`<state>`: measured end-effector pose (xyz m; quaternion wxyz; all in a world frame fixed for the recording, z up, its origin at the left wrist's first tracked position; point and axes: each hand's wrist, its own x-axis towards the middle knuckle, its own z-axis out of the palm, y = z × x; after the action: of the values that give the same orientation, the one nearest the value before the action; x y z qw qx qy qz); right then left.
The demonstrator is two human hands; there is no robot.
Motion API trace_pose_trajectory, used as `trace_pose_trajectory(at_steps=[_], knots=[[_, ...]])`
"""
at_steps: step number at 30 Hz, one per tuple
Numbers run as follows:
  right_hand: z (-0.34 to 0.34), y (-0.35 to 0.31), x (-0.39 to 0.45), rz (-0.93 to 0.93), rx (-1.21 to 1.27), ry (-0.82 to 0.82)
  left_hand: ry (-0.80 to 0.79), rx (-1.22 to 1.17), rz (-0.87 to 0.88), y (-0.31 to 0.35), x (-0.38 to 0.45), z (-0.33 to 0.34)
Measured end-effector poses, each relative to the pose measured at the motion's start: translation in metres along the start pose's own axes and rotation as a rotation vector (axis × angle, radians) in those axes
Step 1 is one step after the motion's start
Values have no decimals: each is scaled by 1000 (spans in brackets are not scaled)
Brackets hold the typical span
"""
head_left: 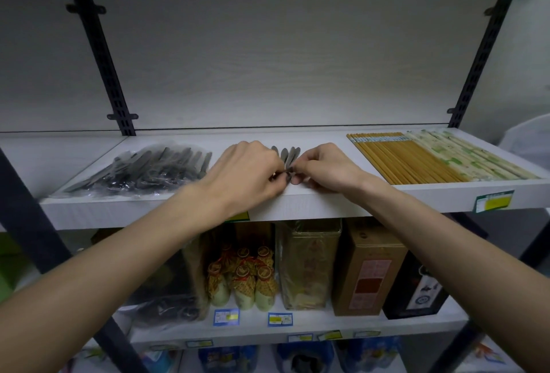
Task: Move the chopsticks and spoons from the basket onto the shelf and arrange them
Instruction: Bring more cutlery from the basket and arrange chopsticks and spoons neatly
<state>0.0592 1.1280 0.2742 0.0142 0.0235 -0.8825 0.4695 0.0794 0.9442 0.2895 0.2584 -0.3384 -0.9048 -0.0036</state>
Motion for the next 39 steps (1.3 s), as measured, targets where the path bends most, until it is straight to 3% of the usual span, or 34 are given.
trace_pose_trajectory(at_steps=[6, 13, 22, 30, 39], knots=[[-4, -1, -3, -16, 48, -11, -3, -131, -60, -5, -3, 5], [1, -1, 3, -88, -105, 36, -71, -139, -224, -8, -6, 8], [8, 0, 6, -104, -136, 83, -119, -504, -413, -14, -4, 15], [7, -1, 6, -108, -174, 76, -254, -829, -488, -17, 1, 13], [10, -6, 2, -142, -173, 66, -262, -931, -551, -19, 2, 19]])
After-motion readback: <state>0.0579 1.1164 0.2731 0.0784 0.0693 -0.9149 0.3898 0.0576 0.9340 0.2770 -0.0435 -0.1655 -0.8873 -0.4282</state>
